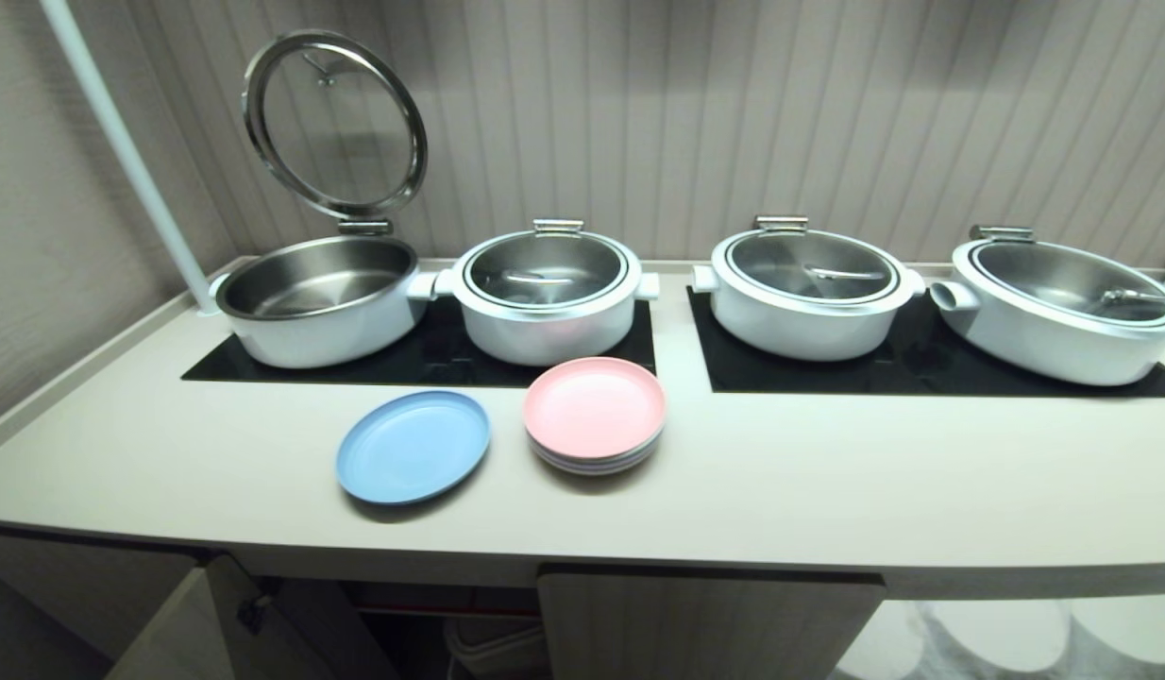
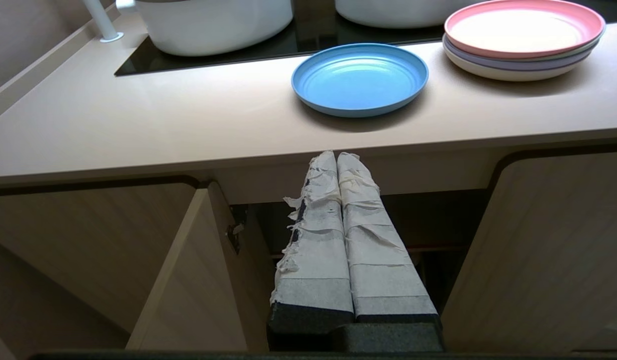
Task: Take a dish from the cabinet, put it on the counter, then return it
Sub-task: Pick up the plate from the table
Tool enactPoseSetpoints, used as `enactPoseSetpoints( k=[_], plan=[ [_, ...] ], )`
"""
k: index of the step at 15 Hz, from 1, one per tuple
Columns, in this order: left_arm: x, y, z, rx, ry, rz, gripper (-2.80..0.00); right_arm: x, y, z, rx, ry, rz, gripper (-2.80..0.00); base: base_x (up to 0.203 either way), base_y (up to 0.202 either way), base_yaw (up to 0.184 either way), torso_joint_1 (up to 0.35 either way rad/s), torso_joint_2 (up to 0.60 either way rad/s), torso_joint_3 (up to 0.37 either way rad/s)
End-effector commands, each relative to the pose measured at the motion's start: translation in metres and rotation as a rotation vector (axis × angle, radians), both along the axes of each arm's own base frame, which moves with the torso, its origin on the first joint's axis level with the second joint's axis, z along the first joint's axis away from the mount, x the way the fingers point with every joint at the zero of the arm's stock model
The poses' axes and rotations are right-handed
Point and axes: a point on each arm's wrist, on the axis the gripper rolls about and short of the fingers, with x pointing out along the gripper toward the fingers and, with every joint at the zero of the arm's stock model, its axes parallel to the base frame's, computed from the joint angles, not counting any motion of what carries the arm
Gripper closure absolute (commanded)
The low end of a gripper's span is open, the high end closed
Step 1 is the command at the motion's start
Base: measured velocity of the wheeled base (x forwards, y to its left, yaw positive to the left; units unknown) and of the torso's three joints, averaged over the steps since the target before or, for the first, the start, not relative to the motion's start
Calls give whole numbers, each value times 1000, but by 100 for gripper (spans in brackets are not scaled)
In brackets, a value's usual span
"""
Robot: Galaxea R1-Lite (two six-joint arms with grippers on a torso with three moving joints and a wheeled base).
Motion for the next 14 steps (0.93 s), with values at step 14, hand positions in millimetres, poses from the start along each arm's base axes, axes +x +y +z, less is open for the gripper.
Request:
enactPoseSetpoints(
  k=[14],
  plan=[
    [0, 0, 1, 16, -6, -3, 0, 0, 0, 0, 1, 0, 1, 0, 0, 0, 0, 0, 0, 0]
  ],
)
